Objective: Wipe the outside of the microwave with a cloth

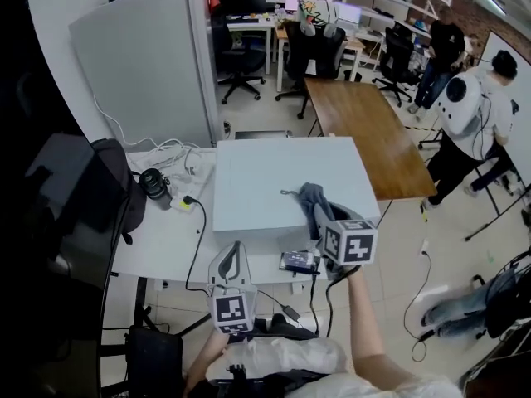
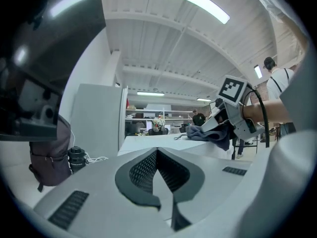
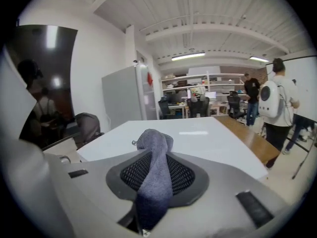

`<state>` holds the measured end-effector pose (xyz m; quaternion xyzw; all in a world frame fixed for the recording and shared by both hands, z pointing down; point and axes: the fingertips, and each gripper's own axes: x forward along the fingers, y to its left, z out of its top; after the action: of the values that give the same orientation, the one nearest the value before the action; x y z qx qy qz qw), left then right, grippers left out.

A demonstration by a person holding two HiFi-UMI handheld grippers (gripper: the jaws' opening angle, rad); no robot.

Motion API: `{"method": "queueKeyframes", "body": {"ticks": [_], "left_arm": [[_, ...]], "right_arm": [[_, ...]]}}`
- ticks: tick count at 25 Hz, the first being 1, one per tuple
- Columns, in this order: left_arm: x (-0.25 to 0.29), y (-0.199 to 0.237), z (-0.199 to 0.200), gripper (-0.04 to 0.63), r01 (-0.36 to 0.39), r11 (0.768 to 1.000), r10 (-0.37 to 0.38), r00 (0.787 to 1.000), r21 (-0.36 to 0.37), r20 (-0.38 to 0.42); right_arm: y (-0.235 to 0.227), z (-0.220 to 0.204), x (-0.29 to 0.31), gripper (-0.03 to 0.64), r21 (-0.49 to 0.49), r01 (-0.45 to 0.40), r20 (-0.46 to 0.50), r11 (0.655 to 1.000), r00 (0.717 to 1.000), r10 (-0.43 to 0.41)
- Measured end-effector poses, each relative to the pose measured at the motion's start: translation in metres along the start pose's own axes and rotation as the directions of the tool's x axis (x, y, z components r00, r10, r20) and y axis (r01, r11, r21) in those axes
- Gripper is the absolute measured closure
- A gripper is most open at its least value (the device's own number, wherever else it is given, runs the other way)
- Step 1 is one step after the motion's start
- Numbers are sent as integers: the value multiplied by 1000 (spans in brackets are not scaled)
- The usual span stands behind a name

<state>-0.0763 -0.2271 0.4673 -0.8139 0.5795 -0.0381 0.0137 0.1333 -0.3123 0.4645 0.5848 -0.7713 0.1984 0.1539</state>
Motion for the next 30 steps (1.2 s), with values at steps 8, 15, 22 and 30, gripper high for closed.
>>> {"method": "queueKeyframes", "body": {"ticks": [8,15,22,30], "left_arm": [[7,-15,-1,603,8,1000,-8,1000,-14,-1],[6,-28,0,603,-16,999,16,1000,-29,0],[-7,-29,-5,601,-84,996,84,996,-31,-11],[-35,1,-19,603,-175,984,173,984,-40,-48]], "right_arm": [[-138,-15,-61,495,183,204,121,962,966,-228],[-141,-5,-76,497,145,188,210,971,953,-216],[-36,20,-92,499,-32,-35,438,999,898,46],[137,-4,-62,499,-286,-363,403,887,795,455]]}}
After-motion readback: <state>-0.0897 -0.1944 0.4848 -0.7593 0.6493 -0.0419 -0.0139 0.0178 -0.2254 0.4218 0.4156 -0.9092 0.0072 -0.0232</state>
